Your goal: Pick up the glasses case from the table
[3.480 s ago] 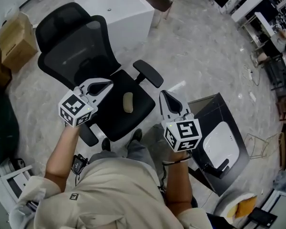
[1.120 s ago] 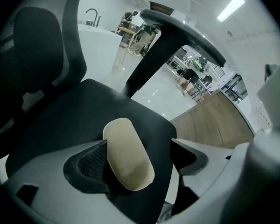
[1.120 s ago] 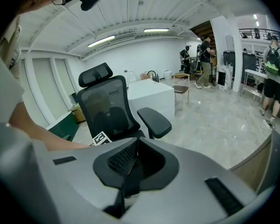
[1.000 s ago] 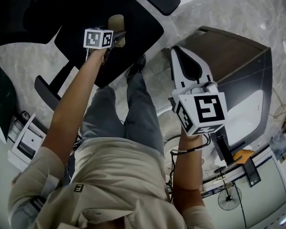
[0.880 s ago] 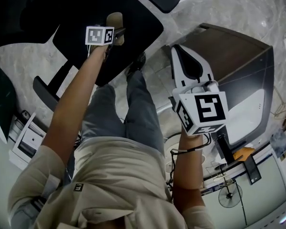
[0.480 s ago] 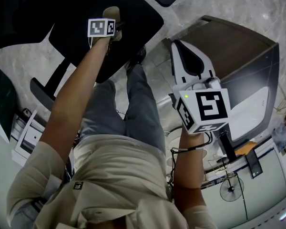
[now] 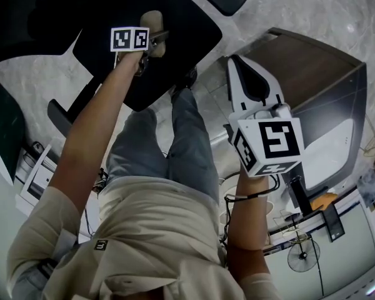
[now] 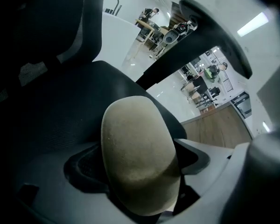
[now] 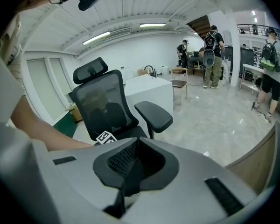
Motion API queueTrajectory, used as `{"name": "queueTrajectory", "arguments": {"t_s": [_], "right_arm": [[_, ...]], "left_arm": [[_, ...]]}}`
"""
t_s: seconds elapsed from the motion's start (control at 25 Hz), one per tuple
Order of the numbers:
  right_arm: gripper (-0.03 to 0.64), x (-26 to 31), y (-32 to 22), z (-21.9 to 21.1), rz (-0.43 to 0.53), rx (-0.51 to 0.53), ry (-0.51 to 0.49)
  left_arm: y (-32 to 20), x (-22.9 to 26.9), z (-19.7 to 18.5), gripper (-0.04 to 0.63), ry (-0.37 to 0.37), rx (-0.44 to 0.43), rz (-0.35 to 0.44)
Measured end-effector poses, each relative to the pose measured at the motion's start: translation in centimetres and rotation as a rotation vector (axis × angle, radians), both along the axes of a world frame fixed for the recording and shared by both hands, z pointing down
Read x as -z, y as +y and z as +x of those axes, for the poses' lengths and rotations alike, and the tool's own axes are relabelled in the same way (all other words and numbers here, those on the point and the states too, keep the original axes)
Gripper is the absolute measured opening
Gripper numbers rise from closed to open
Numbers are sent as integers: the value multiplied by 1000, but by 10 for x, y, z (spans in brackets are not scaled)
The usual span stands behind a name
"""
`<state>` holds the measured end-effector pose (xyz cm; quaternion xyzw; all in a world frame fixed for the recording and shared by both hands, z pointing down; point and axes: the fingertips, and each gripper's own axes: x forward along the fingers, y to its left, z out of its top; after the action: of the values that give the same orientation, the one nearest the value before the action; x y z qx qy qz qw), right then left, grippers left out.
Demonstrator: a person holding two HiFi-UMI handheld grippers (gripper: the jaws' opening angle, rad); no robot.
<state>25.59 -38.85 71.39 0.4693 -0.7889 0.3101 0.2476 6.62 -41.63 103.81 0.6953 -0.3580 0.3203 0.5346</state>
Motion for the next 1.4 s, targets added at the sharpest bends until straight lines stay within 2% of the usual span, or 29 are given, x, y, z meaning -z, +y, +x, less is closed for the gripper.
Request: {"name": "queueTrajectory", "arguments": {"t_s": [0.32,0.52,0.72,1.04,1.4], "right_arm": [[25,42,-9,-32,54,23,-10],[25,71,-12,-51,89,39,-7],[25,104,-12,-67,127,49,4],[25,149,-8,-86,188,63,12],[25,211,8,-114,268,74,20]], "left_arm": [[-36,112,-18,453,115,-27,181],[-60,188,-31,453,161,-42,298],[-70,262,-42,453,225,-43,383],[-68,370,-52,453,282,-84,521],[-41,487,-72,453,337,-142,675]]}}
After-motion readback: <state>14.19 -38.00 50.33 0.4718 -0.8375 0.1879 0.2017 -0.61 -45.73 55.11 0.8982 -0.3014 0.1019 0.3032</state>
